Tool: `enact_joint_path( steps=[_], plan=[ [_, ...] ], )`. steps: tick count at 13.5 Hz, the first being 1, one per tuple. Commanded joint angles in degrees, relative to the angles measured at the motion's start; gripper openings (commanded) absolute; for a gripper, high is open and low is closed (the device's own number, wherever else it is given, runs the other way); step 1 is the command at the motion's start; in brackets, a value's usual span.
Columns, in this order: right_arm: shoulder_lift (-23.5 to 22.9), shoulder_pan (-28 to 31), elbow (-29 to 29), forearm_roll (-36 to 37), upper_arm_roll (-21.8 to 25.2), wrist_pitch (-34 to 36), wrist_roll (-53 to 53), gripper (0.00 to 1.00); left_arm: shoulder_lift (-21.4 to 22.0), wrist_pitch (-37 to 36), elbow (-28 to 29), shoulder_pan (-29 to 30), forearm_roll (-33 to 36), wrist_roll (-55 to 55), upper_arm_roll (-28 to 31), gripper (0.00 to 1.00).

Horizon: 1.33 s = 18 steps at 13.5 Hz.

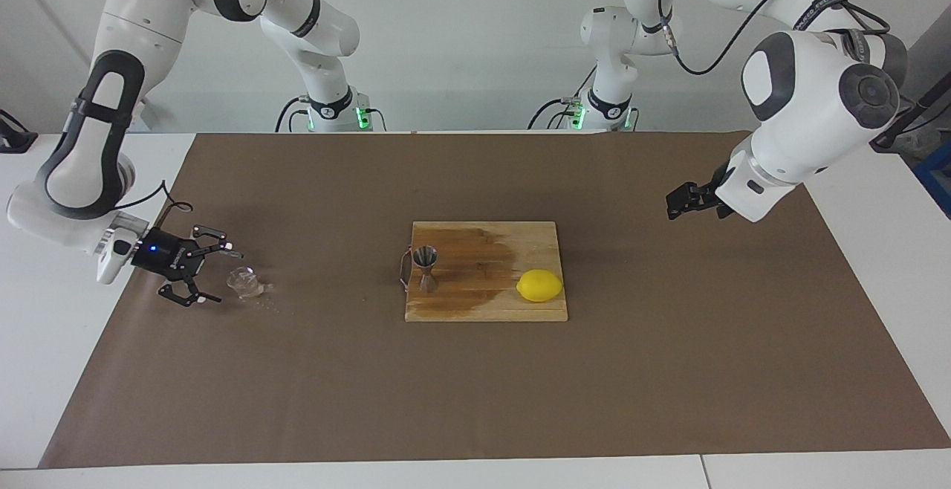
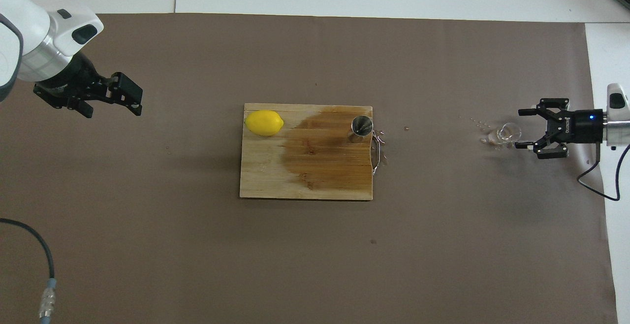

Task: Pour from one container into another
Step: 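Grasp the clear glass with the right gripper and lift it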

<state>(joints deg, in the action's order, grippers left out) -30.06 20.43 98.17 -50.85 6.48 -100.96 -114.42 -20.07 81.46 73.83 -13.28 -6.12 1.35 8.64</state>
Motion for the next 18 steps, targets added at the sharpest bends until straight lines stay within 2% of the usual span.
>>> enact_joint_path(
  steps=[1,4,6,9,11,13,14,15,18],
  plan=[
    [-1.31,-0.21,-0.43,-1.88,-0.24,-2.04,-2.82,1.0,2.22,2.55,1.84,0.53,2.94,-9.3,0.85,1.0],
    [-1.49,-1.26,1.23,-2.14,-0.24,-3.62,-3.0,1.0,3.71,4.32,2.11,0.53,3.22,-13.39,1.03,1.0],
    [-1.31,-1.35,2.29,-2.06,-0.24,-3.8,-3.79,1.0,6.34,4.15,6.04,0.62,2.87,-13.22,1.03,1.0],
    [-1.23,-1.35,2.73,-2.06,-0.24,-4.33,-3.97,1.0,9.16,-0.41,6.06,2.37,3.39,-14.09,-0.11,1.0],
    [-1.23,-1.44,2.73,-2.06,-0.24,-4.42,-3.88,1.0,10.83,-3.49,6.06,5.36,4.18,-14.27,-2.82,1.0],
    [-1.23,-1.88,2.73,-2.06,-0.24,-4.42,-3.79,0.85,13.12,-7.17,5.89,5.63,7.77,-13.66,-5.37,1.0],
    [-1.23,-1.88,2.73,-2.06,-0.24,-4.42,-3.62,0.73,13.12,-8.41,5.02,5.63,8.05,-13.83,-5.21,1.0],
    [-1.23,-1.97,2.73,-2.06,-0.24,-4.42,-3.35,0.61,13.38,-8.25,5.1,6.5,8.05,-14.35,-5.03,1.0],
    [-1.23,-2.06,2.65,-2.06,-0.24,-4.51,-3.0,0.37,14.87,-5.8,6.76,7.65,7.88,-18.13,-4.51,1.0]
  ],
)
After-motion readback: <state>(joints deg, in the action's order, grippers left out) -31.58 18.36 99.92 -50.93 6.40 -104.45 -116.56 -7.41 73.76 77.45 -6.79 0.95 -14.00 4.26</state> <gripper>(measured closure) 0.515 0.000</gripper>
